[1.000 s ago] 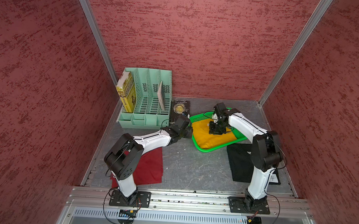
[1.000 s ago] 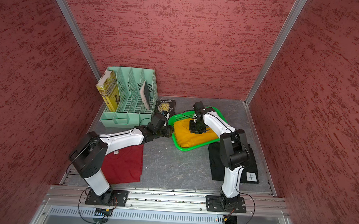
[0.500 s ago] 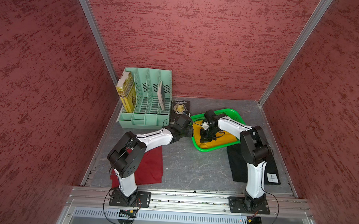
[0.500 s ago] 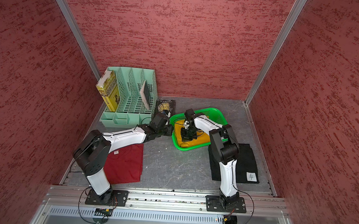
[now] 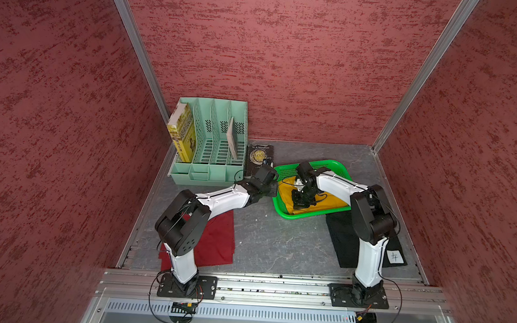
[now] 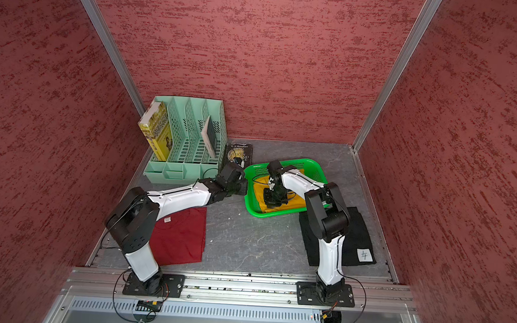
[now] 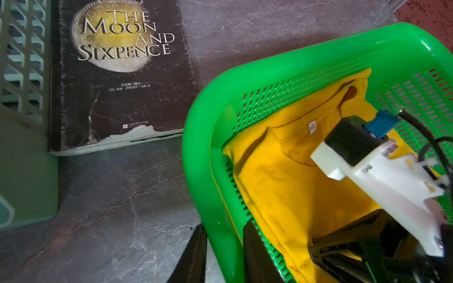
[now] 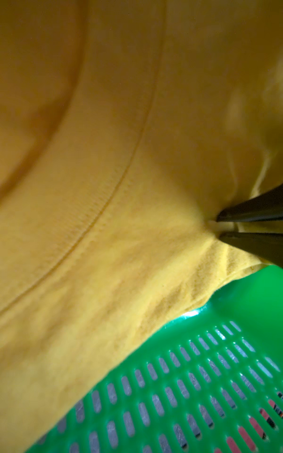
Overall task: Put the folded t-shirts into the basket
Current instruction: Adjust the bin at the center of the board.
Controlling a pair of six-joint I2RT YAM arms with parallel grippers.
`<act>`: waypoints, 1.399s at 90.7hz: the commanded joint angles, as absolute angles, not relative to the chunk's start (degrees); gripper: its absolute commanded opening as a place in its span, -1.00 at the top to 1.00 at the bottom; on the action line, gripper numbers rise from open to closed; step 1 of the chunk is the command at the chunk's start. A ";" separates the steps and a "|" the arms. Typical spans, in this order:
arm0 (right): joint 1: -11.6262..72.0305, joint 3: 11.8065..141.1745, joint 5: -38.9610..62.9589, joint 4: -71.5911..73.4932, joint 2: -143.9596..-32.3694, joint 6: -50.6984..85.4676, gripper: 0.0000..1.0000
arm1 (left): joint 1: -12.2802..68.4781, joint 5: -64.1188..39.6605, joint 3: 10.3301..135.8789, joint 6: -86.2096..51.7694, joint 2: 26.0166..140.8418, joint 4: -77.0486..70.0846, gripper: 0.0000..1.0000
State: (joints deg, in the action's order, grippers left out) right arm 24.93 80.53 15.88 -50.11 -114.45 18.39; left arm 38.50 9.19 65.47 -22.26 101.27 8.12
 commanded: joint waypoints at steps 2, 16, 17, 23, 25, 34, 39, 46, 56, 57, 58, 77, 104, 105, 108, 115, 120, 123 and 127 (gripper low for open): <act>24.60 78.01 17.95 -50.33 -112.42 20.04 0.59 | 37.06 14.35 65.51 -18.28 101.63 11.47 0.68; 24.72 75.82 28.74 -41.64 -106.87 26.76 0.20 | 37.01 13.84 64.92 -19.65 100.85 11.93 0.65; 24.71 75.75 29.44 -40.81 -106.61 27.44 0.20 | 36.96 13.86 64.81 -19.80 100.70 11.90 0.65; 24.80 75.32 33.94 -37.20 -105.29 30.94 0.17 | 36.54 14.41 63.85 -20.98 99.85 12.03 0.65; 24.83 75.14 34.85 -36.11 -104.79 31.86 0.16 | 36.31 14.63 63.45 -21.55 99.56 12.08 0.65; 24.81 75.07 35.39 -33.84 -102.88 34.81 0.15 | 34.96 15.20 60.71 -23.46 97.08 11.81 0.67; 24.81 75.58 33.25 -34.87 -102.06 34.36 0.15 | 34.22 15.08 58.90 -23.86 95.56 10.78 0.68; 24.99 76.97 27.51 -38.75 -102.19 32.74 0.18 | 33.42 14.04 56.52 -23.85 93.22 9.48 0.68; 26.26 78.72 21.71 -41.08 -104.81 30.39 0.34 | 32.64 11.10 54.04 -24.48 90.90 7.67 0.68; 26.44 78.87 21.49 -40.93 -105.01 30.27 0.36 | 32.62 10.82 53.83 -24.63 90.71 7.39 0.67; 26.71 79.03 21.25 -40.68 -105.24 30.12 0.38 | 32.61 10.51 53.63 -24.80 90.66 7.08 0.67; 31.75 83.86 19.95 -32.85 -113.57 32.60 0.66 | 32.21 7.36 52.34 -26.79 90.72 5.66 0.69; 33.49 84.02 7.93 -21.22 -119.94 37.73 1.00 | 32.25 4.44 50.60 -29.71 90.11 3.95 0.74; 33.49 83.80 7.44 -20.59 -119.96 37.81 1.00 | 32.21 4.42 50.57 -29.80 90.14 3.95 0.75; 33.44 83.12 6.28 -18.49 -119.89 38.28 1.00 | 32.23 4.38 50.48 -29.99 90.07 3.91 0.76; 33.48 81.74 5.70 -13.51 -120.12 39.47 1.00 | 32.25 3.93 50.06 -30.59 89.79 3.69 0.77; 33.55 81.49 5.71 -10.72 -120.42 40.26 1.00 | 32.29 3.47 49.62 -31.04 89.41 3.21 0.79; 33.54 81.48 5.60 -9.59 -120.60 40.58 1.00 | 32.34 3.22 49.46 -31.18 89.22 3.05 0.79; 33.57 81.51 5.21 -8.31 -120.82 41.26 1.00 | 32.26 3.09 49.26 -31.33 88.89 3.12 0.79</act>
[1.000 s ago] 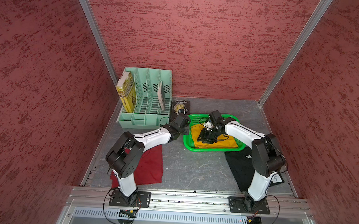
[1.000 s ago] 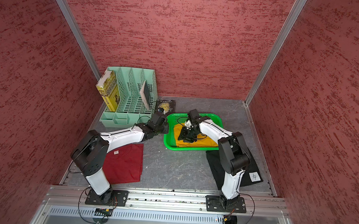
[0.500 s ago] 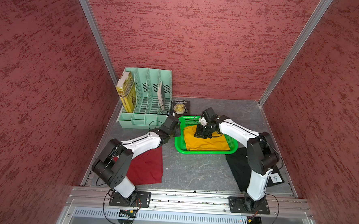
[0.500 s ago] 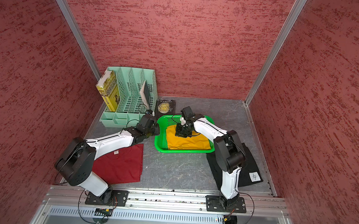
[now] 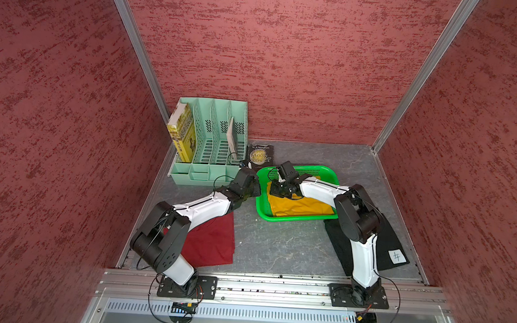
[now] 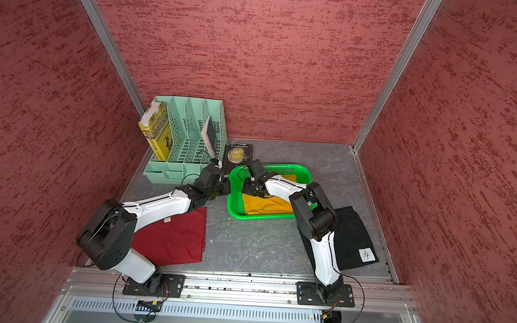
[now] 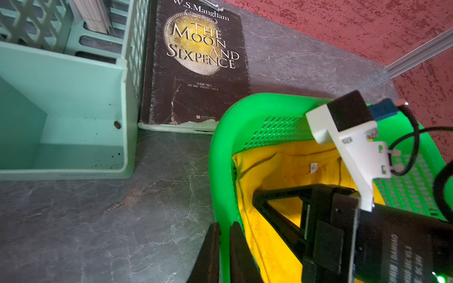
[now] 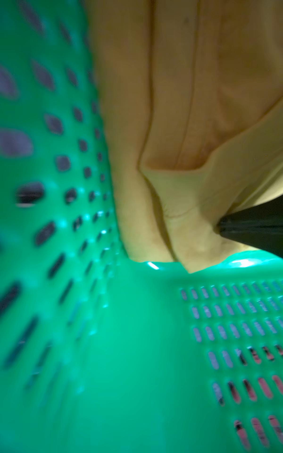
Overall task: Put the folded t-shirts into the basket
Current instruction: Adjust the bin at the center of the board.
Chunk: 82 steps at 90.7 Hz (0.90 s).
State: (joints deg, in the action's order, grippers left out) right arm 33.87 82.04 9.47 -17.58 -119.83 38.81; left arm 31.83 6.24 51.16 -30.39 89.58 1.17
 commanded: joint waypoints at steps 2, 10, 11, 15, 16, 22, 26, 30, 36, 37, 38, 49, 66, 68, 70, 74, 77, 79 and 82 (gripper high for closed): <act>33.53 81.62 5.23 -7.61 -121.06 41.43 1.00 | 32.30 3.14 49.14 -31.43 88.73 3.15 0.80; 33.56 82.71 6.27 -6.74 -122.15 41.87 1.00 | 32.26 3.53 48.60 -31.72 87.94 3.03 0.80; 33.57 82.80 6.43 -6.58 -122.25 41.98 1.00 | 32.26 3.57 48.56 -31.77 87.83 2.97 0.80; 33.57 82.77 7.08 -5.49 -122.32 42.39 1.00 | 32.27 3.68 48.37 -31.81 87.47 3.03 0.80; 33.53 82.69 7.32 -5.21 -122.24 42.55 1.00 | 32.22 3.73 48.35 -31.86 87.42 3.09 0.80; 33.57 81.92 9.49 -3.22 -121.71 43.19 1.00 | 32.18 4.26 48.11 -31.90 86.79 3.49 0.81; 33.57 81.52 10.91 -2.39 -120.86 43.35 1.00 | 32.18 4.81 47.66 -32.11 86.12 3.56 0.84; 33.49 81.17 12.29 -2.20 -119.70 43.30 1.00 | 32.25 5.45 47.12 -32.35 85.48 3.58 0.85; 33.45 80.89 14.26 -3.51 -117.12 43.09 0.99 | 32.17 6.61 46.52 -32.61 84.50 4.38 0.86; 33.47 80.88 14.51 -3.78 -116.43 43.03 0.97 | 32.17 6.87 46.46 -32.61 84.22 4.57 0.86; 33.48 80.87 14.99 -4.13 -115.83 42.96 0.95 | 32.17 7.12 46.39 -32.65 84.08 4.70 0.85; 33.46 81.72 17.27 -12.82 -108.48 41.84 0.77 | 31.78 8.90 44.74 -33.06 80.99 5.49 0.96; 33.37 77.40 7.52 -30.36 -92.33 38.81 0.56 | 31.87 8.84 42.56 -33.82 73.38 5.93 0.51; 33.32 76.66 5.99 -32.68 -89.86 38.40 0.54 | 32.07 8.56 42.48 -33.59 72.27 5.90 0.50; 33.29 75.92 3.85 -34.32 -87.92 38.27 0.53 | 32.36 8.09 42.46 -32.83 71.17 5.80 0.49; 33.11 74.54 -0.41 -39.60 -84.53 38.62 0.52 | 33.58 7.08 42.76 -30.73 69.26 5.53 0.42; 32.80 73.55 -3.35 -43.13 -82.05 39.37 0.52 | 35.11 6.61 43.29 -27.97 67.97 5.43 0.38; 32.52 72.77 -5.30 -45.87 -80.48 40.01 0.52 | 36.42 6.24 43.67 -26.17 67.35 5.58 0.33; 31.96 71.49 -8.10 -49.01 -78.11 40.96 0.52 | 38.32 6.25 44.50 -23.57 66.66 6.07 0.26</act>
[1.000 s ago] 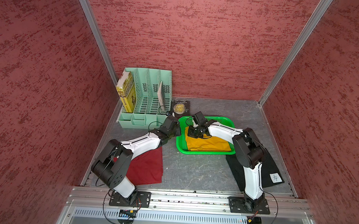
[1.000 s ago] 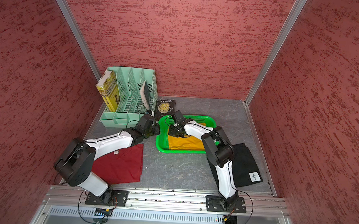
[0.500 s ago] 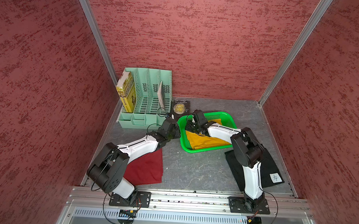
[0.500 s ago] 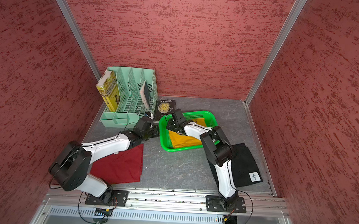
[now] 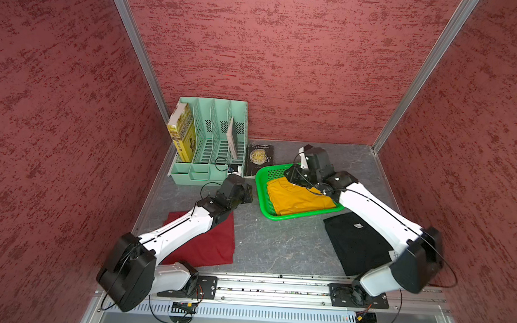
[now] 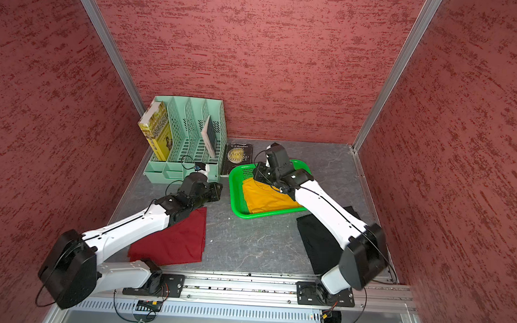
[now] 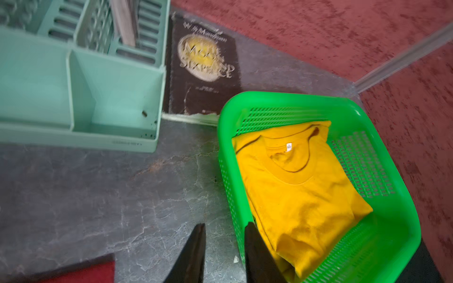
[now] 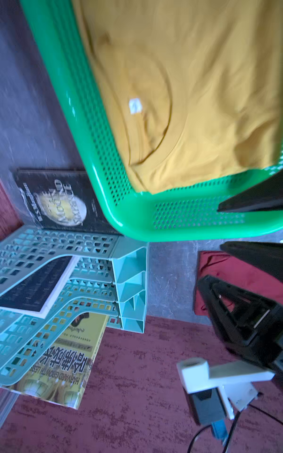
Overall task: Put the folded t-shirts into the basket
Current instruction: Adjust the bin at the center of the board.
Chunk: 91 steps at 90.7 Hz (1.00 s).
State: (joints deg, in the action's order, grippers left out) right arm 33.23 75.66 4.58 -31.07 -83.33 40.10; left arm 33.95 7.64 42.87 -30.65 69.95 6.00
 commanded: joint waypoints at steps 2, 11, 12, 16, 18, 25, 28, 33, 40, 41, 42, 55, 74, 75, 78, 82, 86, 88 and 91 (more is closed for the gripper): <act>31.52 70.63 -9.21 -51.76 -76.70 41.70 0.52 | 39.79 6.53 45.01 -21.74 66.28 6.31 0.21; 30.20 65.08 -12.51 -58.56 -71.07 43.89 0.52 | 46.95 6.79 45.99 -15.68 65.94 6.03 0.09; 30.16 63.71 -12.31 -59.22 -69.71 44.28 0.52 | 47.69 6.91 45.98 -15.49 65.97 6.00 0.09; 30.13 60.86 -10.33 -59.79 -67.43 44.83 0.51 | 50.21 6.58 45.58 -15.10 66.32 5.83 0.07; 30.14 59.49 -8.69 -59.73 -66.56 44.78 0.50 | 51.40 6.26 45.23 -14.87 66.50 5.74 0.05; 30.08 55.15 -1.99 -58.22 -64.36 44.06 0.43 | 55.42 6.22 43.83 -13.70 67.26 5.23 0.00; 30.07 53.26 -0.20 -56.77 -63.66 43.85 0.40 | 56.99 6.24 42.99 -13.02 67.74 4.53 -0.03; 30.11 50.49 0.18 -54.50 -63.30 43.70 0.35 | 58.93 6.05 42.26 -11.98 68.67 3.07 -0.04; 29.52 49.26 -3.09 -51.73 -65.34 43.57 0.34 | 60.92 5.04 42.37 -10.80 69.89 2.18 -0.05; 29.44 49.28 -3.65 -51.26 -65.80 43.50 0.34 | 61.22 5.03 42.41 -10.59 70.06 2.10 -0.05; 29.26 49.38 -4.11 -50.99 -66.26 43.41 0.34 | 61.64 5.02 42.43 -10.30 70.19 1.93 -0.06; 25.57 51.26 -6.71 -43.56 -73.79 42.87 0.49 | 65.65 4.64 42.14 -7.10 71.61 -1.11 -0.07; 20.50 57.96 -5.22 -34.77 -85.52 43.00 0.63 | 68.28 3.82 42.01 -6.32 74.52 -4.59 -0.07; 20.36 58.25 -5.25 -34.39 -85.87 42.95 0.63 | 68.28 3.84 42.10 -6.37 74.79 -4.76 -0.07; 20.00 59.08 -5.35 -33.49 -86.76 42.49 0.63 | 68.65 3.75 42.18 -6.57 75.63 -5.57 -0.07; 19.51 60.73 -5.31 -34.01 -87.15 42.09 0.62 | 69.40 3.65 42.26 -6.60 76.72 -7.14 -0.07; 19.29 62.39 -5.72 -36.59 -86.78 41.47 0.59 | 70.40 3.66 42.59 -6.56 78.41 -8.80 -0.07; 19.26 62.77 -6.46 -37.89 -86.08 41.22 0.56 | 70.93 3.86 42.79 -6.52 79.04 -9.52 -0.07; 19.24 62.90 -8.06 -39.97 -84.28 41.25 0.53 | 71.69 4.40 43.33 -6.53 80.47 -10.45 -0.07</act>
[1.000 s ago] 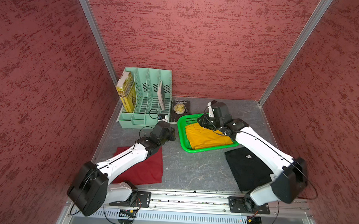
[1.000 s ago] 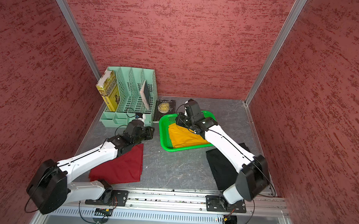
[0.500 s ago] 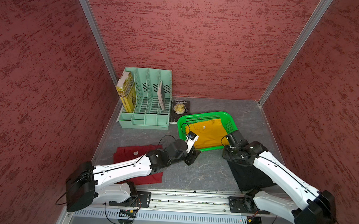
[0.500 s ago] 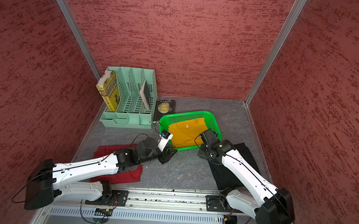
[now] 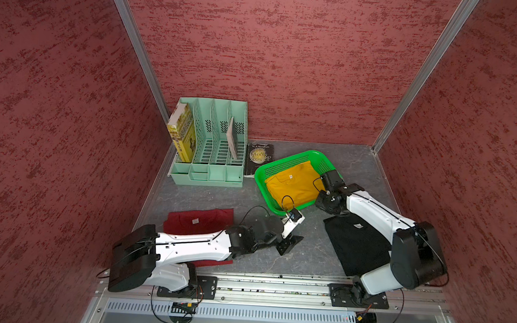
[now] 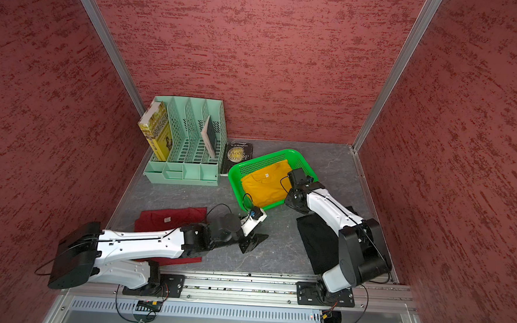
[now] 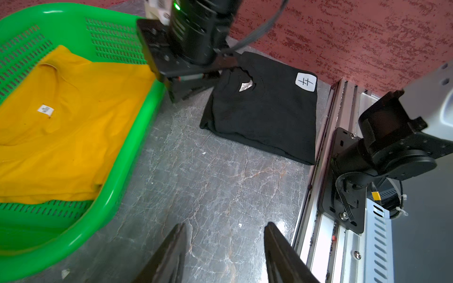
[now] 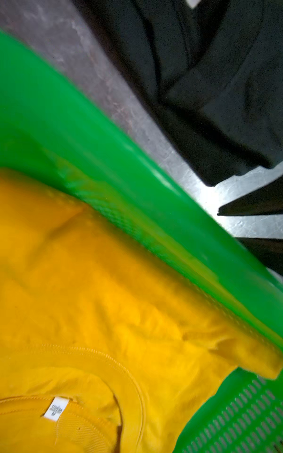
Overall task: Put the folded t-shirts into the basket
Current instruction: Adjust the bin at the center of the board, then pick up the T-shirt from the center of the board.
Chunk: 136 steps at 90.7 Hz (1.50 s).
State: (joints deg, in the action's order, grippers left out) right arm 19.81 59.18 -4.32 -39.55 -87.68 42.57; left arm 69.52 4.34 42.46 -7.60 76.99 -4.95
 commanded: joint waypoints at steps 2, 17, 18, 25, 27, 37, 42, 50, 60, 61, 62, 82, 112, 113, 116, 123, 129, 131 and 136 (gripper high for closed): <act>19.11 62.70 -8.94 -41.19 -83.01 41.43 0.50 | 72.24 4.86 43.86 -6.69 81.22 -10.83 -0.07; 18.69 57.50 -13.83 -50.54 -71.85 43.83 0.38 | 73.65 7.92 47.93 -10.85 87.51 -11.02 -0.13; 18.66 56.88 -14.12 -50.93 -71.21 44.11 0.38 | 73.65 8.00 48.13 -11.09 87.88 -11.18 -0.14; 18.06 52.44 -15.67 -53.20 -67.45 45.90 0.38 | 73.59 7.85 49.84 -12.33 90.37 -11.54 -0.19; 17.79 51.14 -15.78 -53.27 -66.81 46.02 0.39 | 73.57 7.90 50.45 -12.55 90.82 -11.08 -0.20; 16.48 45.26 -13.72 -49.95 -67.45 46.38 0.45 | 73.04 8.30 50.89 -14.32 91.79 -11.58 -0.31; 16.44 43.50 -12.05 -47.56 -69.32 46.19 0.53 | 72.17 7.45 50.10 -15.98 91.66 -12.61 -0.44; 16.37 42.20 -10.87 -45.20 -73.09 46.19 0.67 | 69.03 3.64 49.06 -19.99 91.13 -12.85 -0.68; 16.43 41.39 -10.22 -44.03 -76.68 45.08 0.80 | 62.14 -7.01 45.58 -26.67 91.06 -16.27 -1.00; 16.48 41.26 -9.94 -43.99 -76.92 44.95 0.81 | 61.39 -8.08 44.94 -27.57 91.06 -17.54 -0.99; 16.59 41.11 -9.54 -43.92 -77.18 44.80 0.81 | 60.67 -8.83 44.35 -28.55 91.10 -18.79 -0.99; 19.21 34.69 7.36 -38.29 -77.37 42.29 0.85 | 63.69 -1.16 44.80 -21.33 90.27 -16.01 -0.99; 28.75 39.28 5.08 -48.68 -62.73 44.46 0.68 | 64.86 1.21 45.67 -19.86 94.84 -15.57 -1.00; 28.70 39.77 4.08 -49.65 -61.99 44.82 0.66 | 64.86 1.27 45.60 -19.82 95.01 -15.74 -0.99; 28.71 41.18 0.74 -52.15 -59.76 46.05 0.59 | 64.84 1.39 45.58 -19.79 95.60 -16.37 -0.97; 28.65 45.06 -8.28 -57.23 -55.07 48.81 0.49 | 64.78 0.87 46.94 -19.87 96.88 -15.36 -0.90; 28.23 47.77 -15.61 -60.00 -52.53 51.06 0.40 | 64.70 0.57 49.47 -19.91 98.62 -12.55 -0.89; 27.93 48.51 -17.39 -60.86 -52.02 51.70 0.37 | 64.65 0.58 50.45 -20.01 99.34 -11.73 -0.88; 26.97 50.05 -20.12 -61.94 -51.40 52.53 0.34 | 64.40 0.63 52.51 -20.50 101.02 -9.74 -0.84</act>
